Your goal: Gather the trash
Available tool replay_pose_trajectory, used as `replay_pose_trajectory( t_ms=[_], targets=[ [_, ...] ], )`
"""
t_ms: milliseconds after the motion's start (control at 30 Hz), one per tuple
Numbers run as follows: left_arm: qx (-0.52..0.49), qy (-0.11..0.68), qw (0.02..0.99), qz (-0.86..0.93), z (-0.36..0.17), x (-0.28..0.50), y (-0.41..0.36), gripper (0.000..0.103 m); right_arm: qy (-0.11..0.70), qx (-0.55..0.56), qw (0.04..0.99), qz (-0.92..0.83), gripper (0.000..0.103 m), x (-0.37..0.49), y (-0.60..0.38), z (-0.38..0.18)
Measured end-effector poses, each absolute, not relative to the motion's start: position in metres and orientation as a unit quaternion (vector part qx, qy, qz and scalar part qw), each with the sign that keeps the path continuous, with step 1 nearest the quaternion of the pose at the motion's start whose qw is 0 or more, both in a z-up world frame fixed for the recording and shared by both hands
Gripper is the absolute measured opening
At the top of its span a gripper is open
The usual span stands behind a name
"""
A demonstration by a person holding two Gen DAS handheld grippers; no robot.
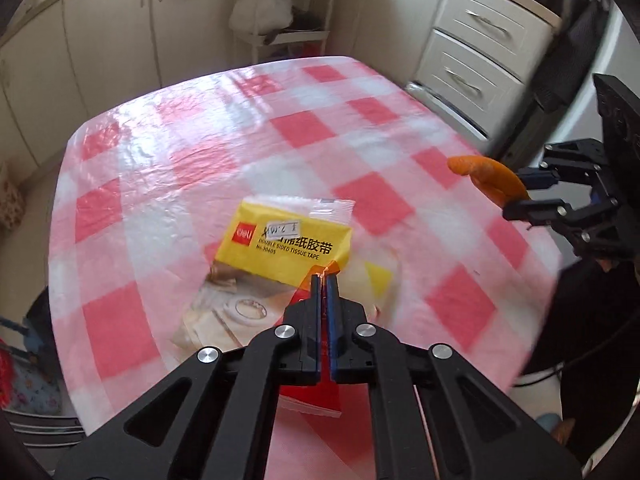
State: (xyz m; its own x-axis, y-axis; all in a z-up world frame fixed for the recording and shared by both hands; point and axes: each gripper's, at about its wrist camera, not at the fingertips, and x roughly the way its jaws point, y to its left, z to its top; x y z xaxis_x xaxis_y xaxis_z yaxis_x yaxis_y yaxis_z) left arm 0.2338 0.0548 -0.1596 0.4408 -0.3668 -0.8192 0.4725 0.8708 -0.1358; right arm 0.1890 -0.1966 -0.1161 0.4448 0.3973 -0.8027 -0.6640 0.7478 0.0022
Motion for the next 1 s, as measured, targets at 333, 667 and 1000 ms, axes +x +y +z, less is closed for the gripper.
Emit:
replay_pose_trajectory(
  t_ms=[333, 667, 1000],
  targets=[
    [0.201, 0.455, 0.862, -0.093, -0.169, 0.241, 0.056, 0.094, 0.417, -0.159, 0.839, 0.313, 0.026, 0.154, -0.209, -0.118],
    [0.111, 0.483, 0.859, -0.127, -0.184, 0.253, 0.053, 0.004, 0.416, -0.149, 0.848, 0.294, 0.026, 0.154, -0.232, -0.116],
    [0.021, 0.451, 0.867, -0.212, -0.148, 0.214, 0.033, 0.001, 0.41, -0.126, 0.865, 0.26, 0.026, 0.151, -0.266, -0.108]
  ],
)
